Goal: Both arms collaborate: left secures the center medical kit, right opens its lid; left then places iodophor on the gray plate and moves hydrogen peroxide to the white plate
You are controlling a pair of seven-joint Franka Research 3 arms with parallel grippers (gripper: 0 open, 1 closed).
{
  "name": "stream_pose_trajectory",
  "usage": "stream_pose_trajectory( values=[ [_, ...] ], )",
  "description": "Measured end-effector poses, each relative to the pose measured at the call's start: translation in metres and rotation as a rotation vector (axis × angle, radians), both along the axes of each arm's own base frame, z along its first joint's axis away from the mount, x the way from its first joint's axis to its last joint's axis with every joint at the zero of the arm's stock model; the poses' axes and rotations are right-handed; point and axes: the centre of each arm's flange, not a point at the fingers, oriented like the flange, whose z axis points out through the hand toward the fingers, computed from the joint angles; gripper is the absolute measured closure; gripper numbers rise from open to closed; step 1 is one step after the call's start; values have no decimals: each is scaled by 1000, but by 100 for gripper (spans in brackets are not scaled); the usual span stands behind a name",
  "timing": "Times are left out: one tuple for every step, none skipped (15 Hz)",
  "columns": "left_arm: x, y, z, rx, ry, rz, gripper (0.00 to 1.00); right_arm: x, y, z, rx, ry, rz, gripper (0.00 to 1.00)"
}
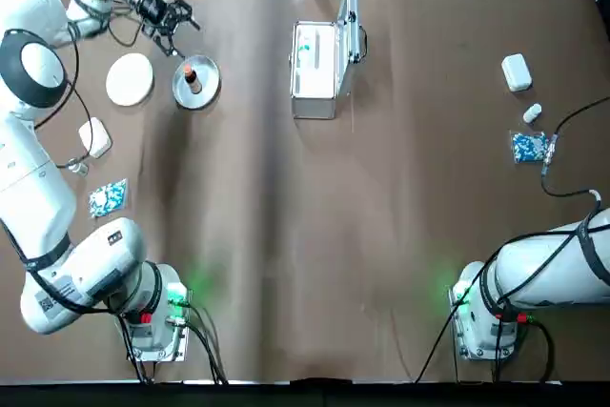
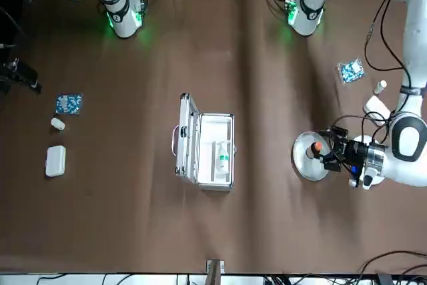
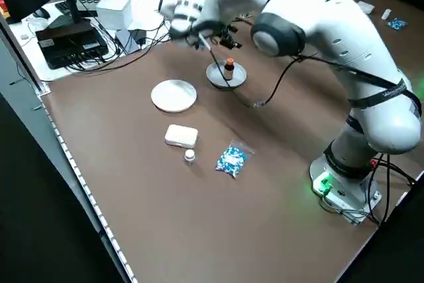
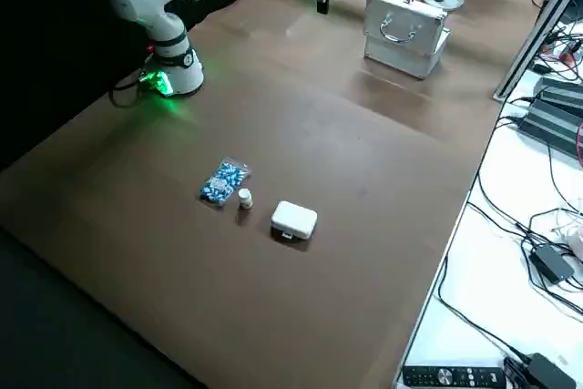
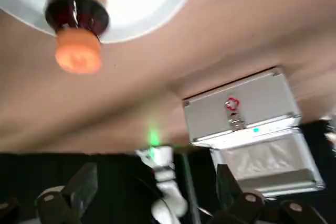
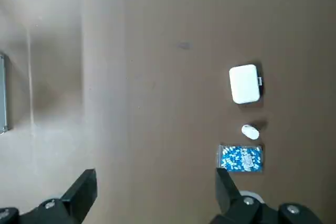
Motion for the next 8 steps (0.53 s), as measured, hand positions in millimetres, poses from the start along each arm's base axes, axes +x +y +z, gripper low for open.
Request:
stream_pose_trajectory(
  values=[
    [0,-23,21,48,-28,-43,0,0,0,0,0,0,0,1],
    [-2,-50,41,100,-50,-82,0,0,0,0,0,0,0,1],
    [-4,-78,58,156,-63,-110,0,0,0,0,0,0,-1,1],
    [-8,-105,73,222,-71,-126,0,0,-1,0,0,0,-1,1],
    [-12,-130,85,290,-81,-136,0,0,-1,0,0,0,-2,1],
    [-15,-153,95,353,-97,-143,0,0,-1,0,0,-1,-2,1],
    [-20,-173,103,402,-113,-152,0,0,-2,0,0,0,-3,1],
    [-24,-192,108,434,-132,-165,0,0,-3,0,0,0,-5,1]
  ],
)
